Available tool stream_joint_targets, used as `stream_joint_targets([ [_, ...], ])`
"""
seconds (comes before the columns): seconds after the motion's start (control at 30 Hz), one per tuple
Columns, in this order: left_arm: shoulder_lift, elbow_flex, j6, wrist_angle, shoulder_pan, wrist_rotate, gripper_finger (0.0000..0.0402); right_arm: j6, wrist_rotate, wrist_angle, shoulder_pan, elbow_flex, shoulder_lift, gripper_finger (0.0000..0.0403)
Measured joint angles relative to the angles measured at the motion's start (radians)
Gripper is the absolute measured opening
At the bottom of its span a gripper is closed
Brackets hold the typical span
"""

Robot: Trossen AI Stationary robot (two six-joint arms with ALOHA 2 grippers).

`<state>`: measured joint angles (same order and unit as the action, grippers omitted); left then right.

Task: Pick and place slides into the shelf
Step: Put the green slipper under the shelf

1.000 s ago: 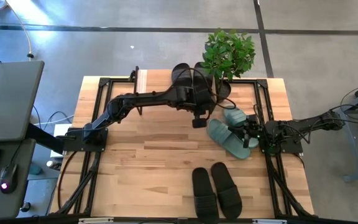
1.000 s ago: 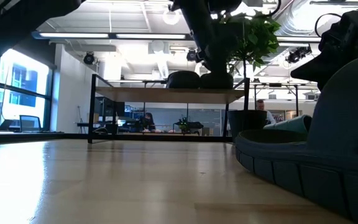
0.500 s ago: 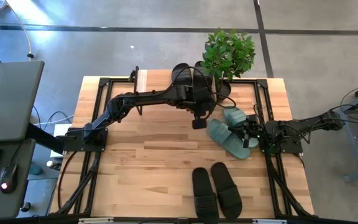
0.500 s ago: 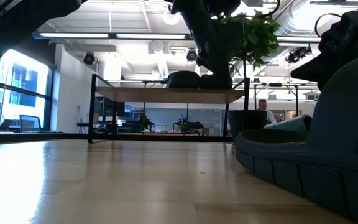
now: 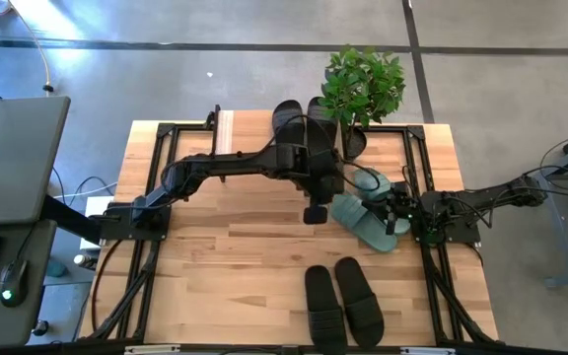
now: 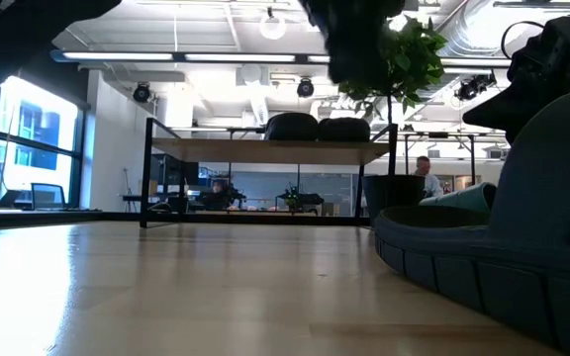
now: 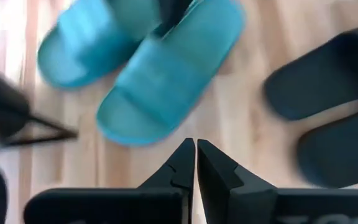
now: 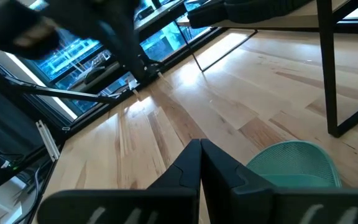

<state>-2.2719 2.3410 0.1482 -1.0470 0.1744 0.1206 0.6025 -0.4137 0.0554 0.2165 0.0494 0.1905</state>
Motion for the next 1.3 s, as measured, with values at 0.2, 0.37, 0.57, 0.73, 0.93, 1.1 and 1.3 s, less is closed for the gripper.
stream_joint_targets([
  [0.2,0.047,0.017,-0.006,0.058,-0.048,0.088,0.0008,0.0,0.004,-0.003,0.0,0.0,0.0,0.0],
  [0.37,0.104,0.015,-0.053,0.064,-0.073,0.107,0.0008,0.002,0.052,-0.021,0.0,0.0,-0.001,0.0],
  [0.57,0.18,0.015,-0.101,0.068,-0.092,0.108,0.0008,0.072,0.06,-0.033,0.0,0.021,-0.011,0.0],
  [0.73,0.254,0.016,-0.137,0.08,-0.091,0.116,0.0008,0.072,0.065,-0.029,0.0,0.052,-0.015,0.0],
  [0.93,0.359,0.016,-0.156,0.078,-0.09,0.09,0.0008,0.003,0.096,-0.03,0.0,0.122,-0.015,0.0],
  [1.1,0.426,0.016,-0.148,0.054,-0.09,0.032,0.0008,-0.097,0.097,-0.029,0.0,0.205,-0.015,0.0],
  [1.3,0.472,0.016,-0.143,-0.037,-0.09,-0.049,0.0008,-0.252,0.097,0.061,0.0,0.356,-0.015,0.0],
])
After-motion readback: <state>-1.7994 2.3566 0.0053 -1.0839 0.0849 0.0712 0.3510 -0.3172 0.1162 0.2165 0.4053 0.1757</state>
